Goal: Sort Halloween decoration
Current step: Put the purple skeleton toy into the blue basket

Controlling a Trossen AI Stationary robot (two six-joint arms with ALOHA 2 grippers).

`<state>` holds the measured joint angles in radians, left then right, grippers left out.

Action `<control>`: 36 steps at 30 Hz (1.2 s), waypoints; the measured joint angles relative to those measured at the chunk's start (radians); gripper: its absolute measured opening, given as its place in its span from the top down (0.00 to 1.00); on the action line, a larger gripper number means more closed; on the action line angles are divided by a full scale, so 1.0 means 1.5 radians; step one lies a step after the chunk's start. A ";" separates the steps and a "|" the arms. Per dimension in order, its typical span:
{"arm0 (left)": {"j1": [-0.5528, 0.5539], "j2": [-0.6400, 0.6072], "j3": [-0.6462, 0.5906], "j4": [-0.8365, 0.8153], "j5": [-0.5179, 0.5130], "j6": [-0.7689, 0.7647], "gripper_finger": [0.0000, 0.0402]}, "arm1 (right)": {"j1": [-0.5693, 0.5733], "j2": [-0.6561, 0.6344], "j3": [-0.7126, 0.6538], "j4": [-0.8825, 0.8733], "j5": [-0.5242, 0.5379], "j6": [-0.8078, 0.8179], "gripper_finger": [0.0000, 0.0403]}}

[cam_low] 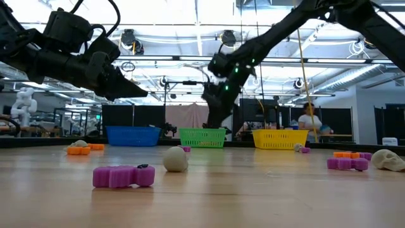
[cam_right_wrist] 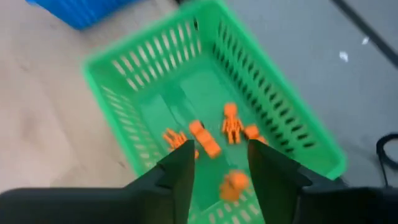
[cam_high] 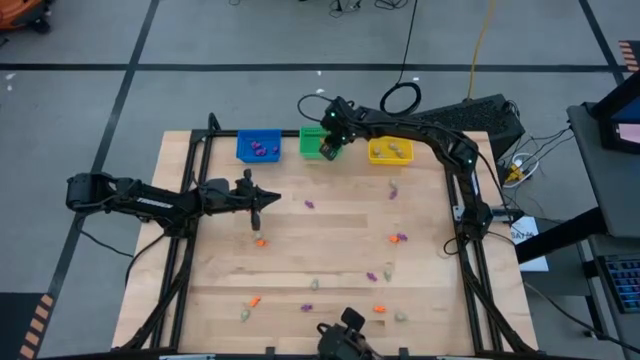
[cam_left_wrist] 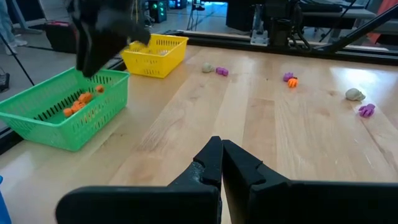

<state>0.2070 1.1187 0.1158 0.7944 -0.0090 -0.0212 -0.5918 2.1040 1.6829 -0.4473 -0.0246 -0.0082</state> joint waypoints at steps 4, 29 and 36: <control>0.000 0.000 0.000 0.003 0.000 0.000 0.97 | 0.023 -0.037 0.001 0.001 0.001 -0.007 0.64; -0.018 -0.001 -0.006 0.005 0.001 0.001 0.97 | 0.268 -0.059 -0.153 0.159 0.086 0.167 0.97; -0.032 -0.001 -0.006 0.005 0.001 0.001 0.97 | 0.270 -0.059 -0.153 0.111 0.086 0.206 0.84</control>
<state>0.1585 1.1172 0.1062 0.8022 -0.0078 -0.0198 -0.1863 2.0163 1.4528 -0.2812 0.1043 0.3015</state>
